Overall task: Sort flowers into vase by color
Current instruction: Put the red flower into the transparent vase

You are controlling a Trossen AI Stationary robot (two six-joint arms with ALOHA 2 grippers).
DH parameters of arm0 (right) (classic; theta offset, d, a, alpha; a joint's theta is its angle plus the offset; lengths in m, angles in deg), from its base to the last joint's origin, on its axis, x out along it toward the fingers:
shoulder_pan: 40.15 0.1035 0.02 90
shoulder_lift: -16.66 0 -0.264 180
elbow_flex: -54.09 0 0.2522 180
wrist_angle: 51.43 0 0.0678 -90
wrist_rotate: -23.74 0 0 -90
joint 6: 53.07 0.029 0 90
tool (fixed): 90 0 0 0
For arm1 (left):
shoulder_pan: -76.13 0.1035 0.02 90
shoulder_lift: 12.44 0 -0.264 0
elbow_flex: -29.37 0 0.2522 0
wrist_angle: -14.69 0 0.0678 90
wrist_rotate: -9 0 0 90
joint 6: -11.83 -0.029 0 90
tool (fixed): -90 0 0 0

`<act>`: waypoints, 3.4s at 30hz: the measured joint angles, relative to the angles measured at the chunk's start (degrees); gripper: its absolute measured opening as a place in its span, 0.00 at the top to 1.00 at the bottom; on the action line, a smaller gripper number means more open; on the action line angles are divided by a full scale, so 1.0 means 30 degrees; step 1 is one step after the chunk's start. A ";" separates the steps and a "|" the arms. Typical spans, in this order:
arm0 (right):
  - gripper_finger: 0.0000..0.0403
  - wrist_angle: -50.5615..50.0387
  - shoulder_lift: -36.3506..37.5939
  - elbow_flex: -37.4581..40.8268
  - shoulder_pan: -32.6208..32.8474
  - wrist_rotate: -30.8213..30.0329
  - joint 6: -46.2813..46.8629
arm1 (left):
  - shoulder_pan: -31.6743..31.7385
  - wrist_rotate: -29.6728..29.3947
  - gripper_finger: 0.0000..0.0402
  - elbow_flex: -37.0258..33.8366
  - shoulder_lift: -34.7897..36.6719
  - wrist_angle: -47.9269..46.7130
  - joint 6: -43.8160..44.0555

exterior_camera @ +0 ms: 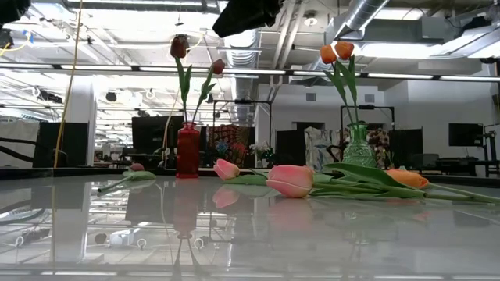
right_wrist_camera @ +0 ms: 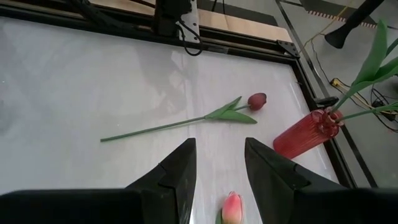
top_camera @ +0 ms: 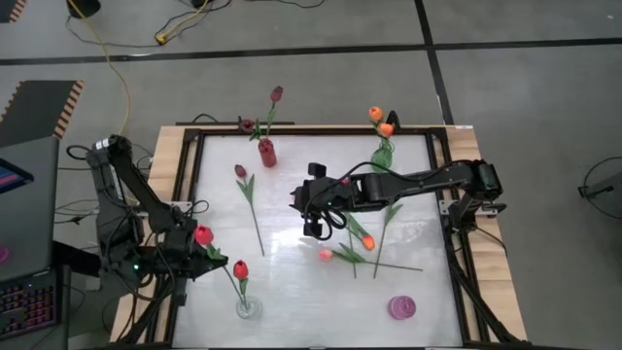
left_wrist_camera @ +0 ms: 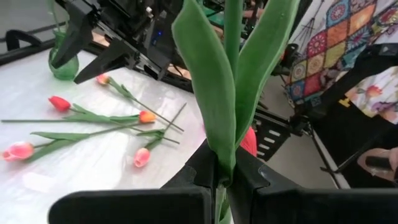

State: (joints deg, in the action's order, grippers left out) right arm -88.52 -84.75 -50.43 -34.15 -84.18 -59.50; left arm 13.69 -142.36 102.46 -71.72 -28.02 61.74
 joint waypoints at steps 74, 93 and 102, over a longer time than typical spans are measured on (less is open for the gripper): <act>0.60 -0.6225 0.2566 0.0014 0.0204 0.2537 0.0119 | 0.4380 0.7136 0.59 -0.0912 0.3486 -1.3540 0.3860; 0.60 -0.0032 0.6486 1.0716 -0.2262 0.2509 0.6094 | 1.1300 0.9457 0.59 -1.2203 0.9404 -0.0507 0.0537; 0.60 -0.0357 0.5114 1.1686 -0.3188 0.2493 0.8692 | 1.3750 1.0099 0.59 -1.2881 0.9398 0.1447 -0.0933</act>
State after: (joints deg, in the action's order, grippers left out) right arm -89.59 -69.41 -15.37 -43.71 -76.70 -33.43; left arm 54.94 -112.06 63.81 -43.53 -23.68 58.94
